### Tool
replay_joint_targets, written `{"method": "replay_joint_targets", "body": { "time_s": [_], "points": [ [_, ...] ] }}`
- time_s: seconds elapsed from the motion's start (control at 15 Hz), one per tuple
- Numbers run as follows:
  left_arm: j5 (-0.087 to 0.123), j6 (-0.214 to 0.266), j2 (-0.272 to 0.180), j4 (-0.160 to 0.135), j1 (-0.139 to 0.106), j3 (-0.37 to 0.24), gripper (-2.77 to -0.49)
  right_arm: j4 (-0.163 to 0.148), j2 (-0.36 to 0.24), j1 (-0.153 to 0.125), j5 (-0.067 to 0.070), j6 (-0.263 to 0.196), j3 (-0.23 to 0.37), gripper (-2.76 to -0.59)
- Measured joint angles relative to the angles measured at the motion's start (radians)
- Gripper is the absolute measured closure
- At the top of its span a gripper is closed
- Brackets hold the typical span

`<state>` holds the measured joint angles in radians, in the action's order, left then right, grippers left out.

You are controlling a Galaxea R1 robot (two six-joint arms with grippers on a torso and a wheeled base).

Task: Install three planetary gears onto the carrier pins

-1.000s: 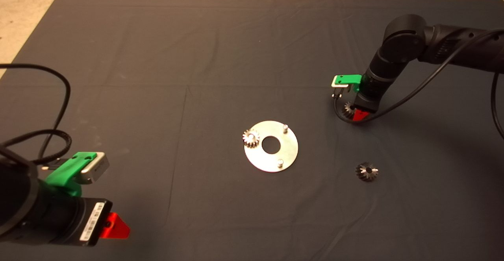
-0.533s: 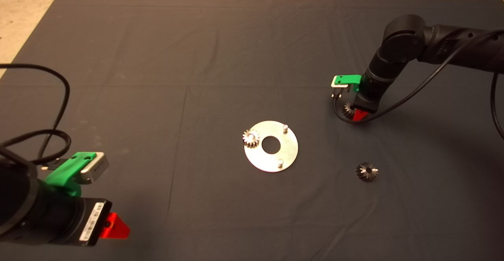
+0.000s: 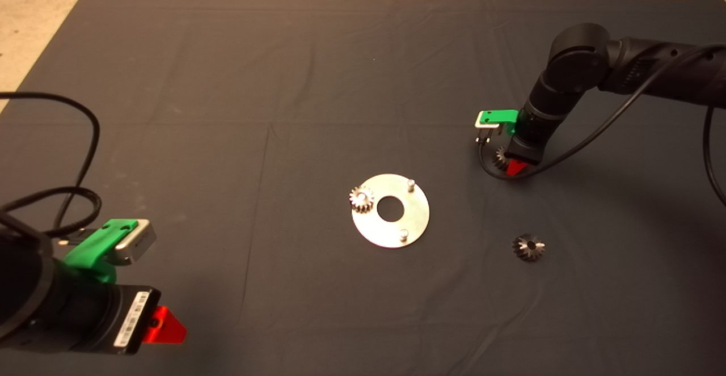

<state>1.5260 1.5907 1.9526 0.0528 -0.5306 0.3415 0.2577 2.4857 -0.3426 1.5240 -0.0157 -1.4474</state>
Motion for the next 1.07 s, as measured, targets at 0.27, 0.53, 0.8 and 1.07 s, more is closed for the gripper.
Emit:
{"method": "replay_joint_targets", "body": {
  "time_s": [0.27, 0.53, 0.8, 1.07],
  "points": [
    [0.0, 0.0, 0.0, 0.0, 0.0, 0.0, -2.33, 0.0, 0.0, -0.001, 0.001, 0.0, 0.0, -1.38],
    [0.0, 0.0, -0.001, 0.0, 0.0, 0.0, -2.33, 0.0, 0.0, -0.001, 0.001, 0.0, 0.0, -1.38],
    [0.0, 0.0, -0.003, 0.0, 0.0, -0.001, -2.33, 0.0, 0.007, 0.0, 0.0, -0.004, 0.0, -1.38],
    [0.0, 0.0, -0.003, 0.0, 0.0, -0.001, -2.33, 0.0, 0.008, -0.001, 0.001, -0.008, 0.0, -1.38]
  ]
}}
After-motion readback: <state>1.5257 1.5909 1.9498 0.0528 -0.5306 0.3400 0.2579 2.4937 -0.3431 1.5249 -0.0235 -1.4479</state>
